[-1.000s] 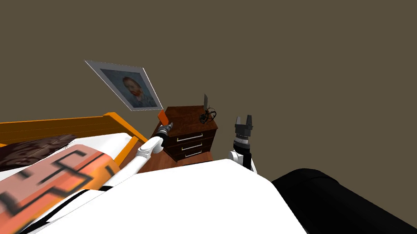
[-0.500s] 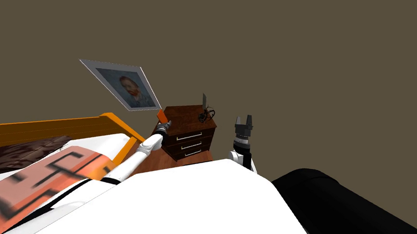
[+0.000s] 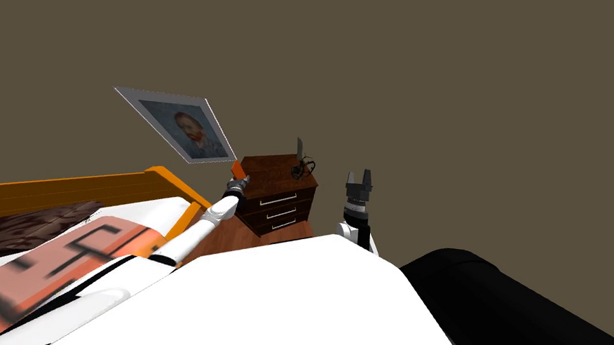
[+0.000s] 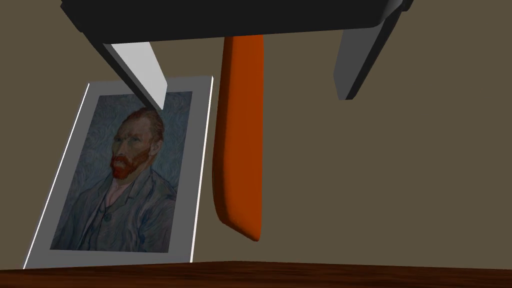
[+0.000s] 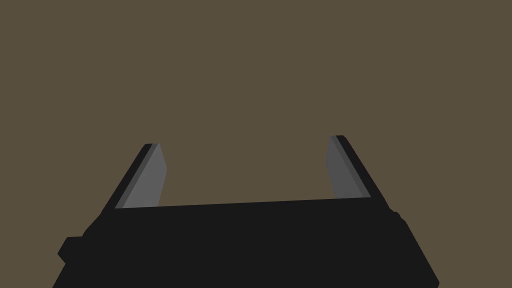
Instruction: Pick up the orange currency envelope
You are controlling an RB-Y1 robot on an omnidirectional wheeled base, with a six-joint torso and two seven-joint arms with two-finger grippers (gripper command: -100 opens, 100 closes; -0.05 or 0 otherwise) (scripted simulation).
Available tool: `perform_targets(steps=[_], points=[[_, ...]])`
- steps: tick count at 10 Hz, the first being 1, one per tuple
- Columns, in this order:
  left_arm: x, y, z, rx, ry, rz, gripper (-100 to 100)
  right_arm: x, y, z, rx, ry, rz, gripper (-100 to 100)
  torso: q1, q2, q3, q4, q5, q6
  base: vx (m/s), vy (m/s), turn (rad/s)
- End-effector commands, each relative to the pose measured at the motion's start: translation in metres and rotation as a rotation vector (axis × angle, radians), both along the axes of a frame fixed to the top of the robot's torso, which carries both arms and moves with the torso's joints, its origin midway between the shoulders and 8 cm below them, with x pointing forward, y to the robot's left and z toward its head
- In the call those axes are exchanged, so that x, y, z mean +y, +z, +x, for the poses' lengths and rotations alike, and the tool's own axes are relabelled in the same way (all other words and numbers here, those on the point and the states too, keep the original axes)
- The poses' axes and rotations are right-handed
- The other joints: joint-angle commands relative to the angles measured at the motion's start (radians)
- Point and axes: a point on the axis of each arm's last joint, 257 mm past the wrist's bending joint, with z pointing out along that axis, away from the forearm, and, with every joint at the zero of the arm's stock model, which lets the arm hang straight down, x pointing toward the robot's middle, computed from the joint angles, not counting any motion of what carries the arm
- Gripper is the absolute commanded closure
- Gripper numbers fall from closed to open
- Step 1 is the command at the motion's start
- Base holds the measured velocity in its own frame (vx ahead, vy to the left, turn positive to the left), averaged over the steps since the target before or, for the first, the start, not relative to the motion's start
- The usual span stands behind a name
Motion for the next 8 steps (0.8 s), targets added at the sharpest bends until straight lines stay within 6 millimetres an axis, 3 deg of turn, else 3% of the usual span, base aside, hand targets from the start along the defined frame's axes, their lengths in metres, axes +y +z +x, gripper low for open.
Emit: perform_targets(steps=[1,4,5,8], points=[[0.0088,0.0132,0.0063,-0.030,0.015,0.014,-100,0.0000,0.0000,0.0000,0.000,0.000,0.000,0,0.000,0.000,0.000,0.000,0.000,0.000,-0.071,0.012,-0.063],[0.0084,0.0127,0.0057,-0.039,0.018,-0.019,-100,0.0000,-0.0001,0.0000,0.000,0.000,0.000,0,0.000,-0.002,-0.001,0.000,0.000,-0.001,-0.013,0.003,0.002],[0.0085,0.0128,0.0057,-0.040,0.018,-0.023,100,0.0000,-0.0001,0.0000,0.000,0.000,0.000,0,0.000,-0.002,-0.001,0.000,0.000,0.000,0.000,0.000,0.000],[0.0084,0.0129,0.0058,-0.039,0.017,-0.021,100,0.0000,-0.0001,0.0000,0.000,0.000,0.000,0,0.001,-0.003,-0.002,-0.001,0.001,-0.001,0.000,0.000,0.000]])
